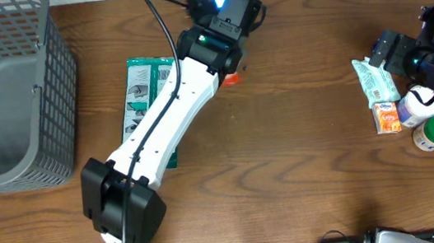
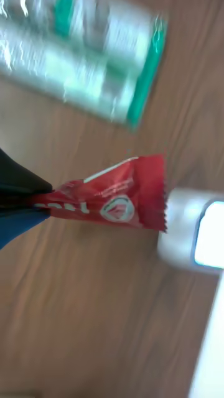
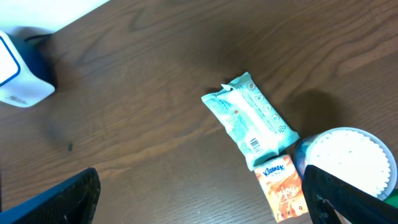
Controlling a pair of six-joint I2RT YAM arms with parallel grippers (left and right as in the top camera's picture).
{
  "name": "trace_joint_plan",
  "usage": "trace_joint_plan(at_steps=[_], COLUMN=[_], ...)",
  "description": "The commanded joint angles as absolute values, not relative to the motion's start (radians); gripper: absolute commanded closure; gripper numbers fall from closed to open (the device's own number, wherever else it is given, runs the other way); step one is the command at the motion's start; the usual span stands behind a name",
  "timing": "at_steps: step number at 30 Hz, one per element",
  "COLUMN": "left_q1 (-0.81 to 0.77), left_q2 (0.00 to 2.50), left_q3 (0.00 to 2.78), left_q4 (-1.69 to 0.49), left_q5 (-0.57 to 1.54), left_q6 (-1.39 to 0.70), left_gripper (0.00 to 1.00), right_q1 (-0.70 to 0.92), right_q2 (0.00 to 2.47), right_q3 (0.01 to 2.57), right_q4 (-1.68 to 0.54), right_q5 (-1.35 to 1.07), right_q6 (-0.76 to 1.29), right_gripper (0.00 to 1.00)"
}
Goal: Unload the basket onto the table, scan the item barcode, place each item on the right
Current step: 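Carry the red stick right and drop it beside the Kleenex pack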
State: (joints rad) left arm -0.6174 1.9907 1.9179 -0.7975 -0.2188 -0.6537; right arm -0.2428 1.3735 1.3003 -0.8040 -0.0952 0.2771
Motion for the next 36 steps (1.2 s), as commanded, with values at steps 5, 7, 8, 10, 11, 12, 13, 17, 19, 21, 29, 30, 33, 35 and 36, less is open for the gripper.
trace_joint_plan(at_steps=[5, 7, 8, 10, 11, 12, 13, 17, 19, 21, 29, 30, 33, 35, 36], left_q1=[-0.672, -0.700, -0.712, -0.745, -0.763, -0.780, -0.795, -0.855, -0.874, -0.882, -0.873, -0.871, -0.866, -0.856, -0.848], left_q2=[2.189, 2.251, 2.275, 2.331, 2.358, 2.383, 2.400, 2.441, 2.440, 2.432, 2.328, 2.308, 2.237, 2.188, 2.162], left_q3=[1.881, 1.881, 1.881, 1.881, 1.881, 1.881, 1.881, 1.881, 1.881, 1.884, 1.887, 1.887, 1.887, 1.887, 1.887], left_q4=[-0.560, -0.477, -0.437, -0.344, -0.299, -0.253, -0.217, -0.100, -0.066, -0.059, -0.105, -0.127, -0.239, -0.336, -0.393], left_q5=[0.374, 0.447, 0.468, 0.487, 0.487, 0.487, 0.487, 0.486, 0.486, 0.486, 0.469, 0.450, 0.331, 0.232, 0.182], left_q6=[-0.603, -0.607, -0.607, -0.638, -0.662, -0.680, -0.691, -0.690, -0.648, -0.626, -0.497, -0.477, -0.405, -0.364, -0.349], left_gripper=[0.93, 0.93, 0.93, 0.93, 0.93, 0.93, 0.93, 0.78, 0.55, 0.34, 0.21, 0.21, 0.21, 0.21, 0.21], right_q1=[-0.250, -0.250, -0.250, -0.250, -0.250, -0.250, -0.250, -0.250, -0.250, -0.250, -0.250, -0.250, -0.250, -0.250, -0.250], right_q2=[1.375, 1.375, 1.375, 1.375, 1.375, 1.375, 1.375, 1.375, 1.375, 1.375, 1.375, 1.375, 1.375, 1.375, 1.375], right_q3=[1.305, 1.305, 1.305, 1.305, 1.305, 1.305, 1.305, 1.305, 1.305, 1.305, 1.305, 1.305, 1.305, 1.305, 1.305], right_q4=[-0.805, -0.805, -0.805, -0.805, -0.805, -0.805, -0.805, -0.805, -0.805, -0.805, -0.805, -0.805, -0.805, -0.805, -0.805], right_q5=[-0.083, -0.083, -0.083, -0.083, -0.083, -0.083, -0.083, -0.083, -0.083, -0.083, -0.083, -0.083, -0.083, -0.083, -0.083], right_q6=[0.275, 0.275, 0.275, 0.275, 0.275, 0.275, 0.275, 0.275, 0.275, 0.275, 0.275, 0.275, 0.275, 0.275, 0.275], right_gripper=[0.01, 0.01, 0.01, 0.01, 0.01, 0.01, 0.01, 0.01, 0.01, 0.01, 0.01, 0.01, 0.01, 0.01, 0.01])
